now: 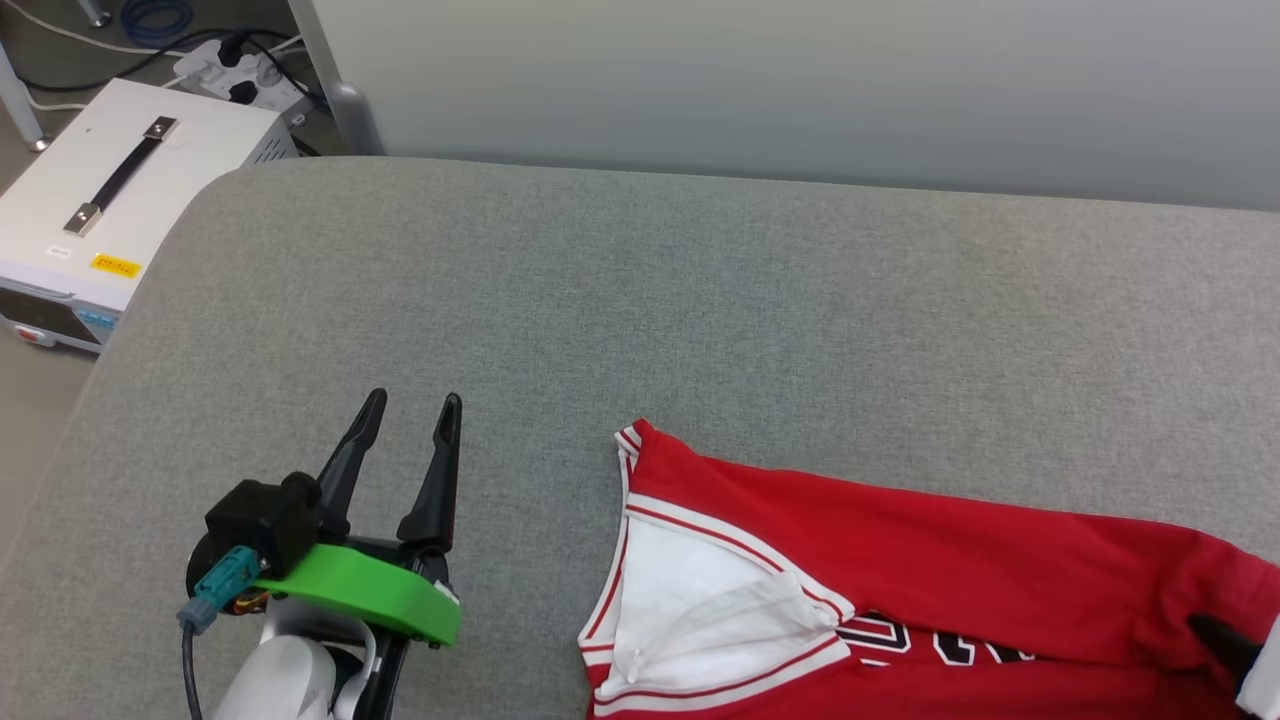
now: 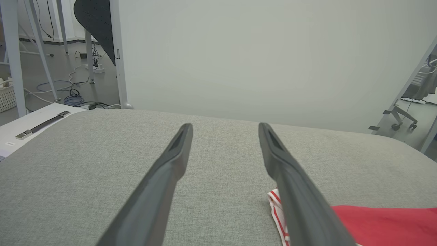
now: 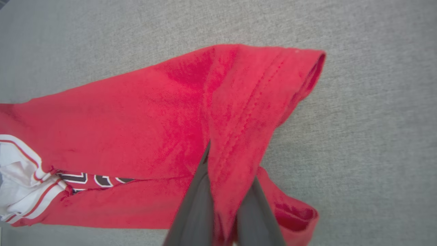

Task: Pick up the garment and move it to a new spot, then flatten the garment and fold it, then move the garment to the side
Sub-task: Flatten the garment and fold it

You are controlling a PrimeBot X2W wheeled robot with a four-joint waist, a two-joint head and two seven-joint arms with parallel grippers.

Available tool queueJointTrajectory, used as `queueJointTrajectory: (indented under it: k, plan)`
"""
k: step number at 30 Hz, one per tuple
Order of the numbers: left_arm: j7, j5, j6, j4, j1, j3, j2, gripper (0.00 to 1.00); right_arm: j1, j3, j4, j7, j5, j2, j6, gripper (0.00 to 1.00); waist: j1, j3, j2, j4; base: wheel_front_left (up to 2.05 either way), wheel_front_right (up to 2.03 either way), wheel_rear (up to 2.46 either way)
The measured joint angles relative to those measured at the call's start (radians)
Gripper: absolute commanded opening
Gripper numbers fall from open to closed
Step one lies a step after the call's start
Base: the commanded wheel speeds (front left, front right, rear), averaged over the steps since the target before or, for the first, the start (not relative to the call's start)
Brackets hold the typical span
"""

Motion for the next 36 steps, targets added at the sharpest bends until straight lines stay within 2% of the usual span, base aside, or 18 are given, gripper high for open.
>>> queueJointTrajectory:
  k: [9,22,26,31,33,34,36]
  plan:
    - [0.000,0.000,-0.002,0.005,0.023,0.001,-0.020,1.00,0.077,0.074,-0.170,0.073,0.050,0.096,0.000,0.00,0.0000,-0.042,0.0000,0.002,0.00,0.00,0.00]
    - [0.000,0.006,-0.009,0.007,0.047,0.027,-0.032,1.00,0.061,0.247,-0.375,0.155,0.101,0.238,0.000,0.00,0.0000,-0.068,0.0000,0.032,0.00,0.00,0.00]
    - [0.000,0.007,-0.010,0.008,0.047,0.031,-0.032,1.00,0.015,0.311,-0.382,0.158,0.118,0.276,0.000,0.00,0.0000,-0.070,0.0000,0.045,0.00,0.00,0.00]
    - [0.000,0.007,-0.013,0.009,0.047,0.033,-0.032,1.00,-0.047,0.411,-0.347,0.150,0.126,0.291,0.000,0.00,0.0000,-0.064,0.0000,0.067,0.00,0.00,0.00]
    - [0.000,0.007,-0.015,0.008,0.047,0.034,-0.032,1.00,-0.066,0.454,-0.318,0.121,0.145,0.291,0.000,0.00,0.0000,-0.058,0.0000,0.076,0.00,0.00,0.00]
    - [0.000,0.008,-0.016,0.010,0.046,0.035,-0.032,1.00,-0.105,0.528,-0.246,0.058,0.159,0.292,0.000,0.00,0.0000,-0.048,0.0000,0.094,0.00,0.00,0.00]
    - [0.000,0.008,-0.018,0.012,0.045,0.034,-0.033,1.00,-0.135,0.563,-0.200,0.022,0.159,0.293,0.000,0.00,0.0000,-0.041,0.0000,0.106,0.00,0.00,0.00]
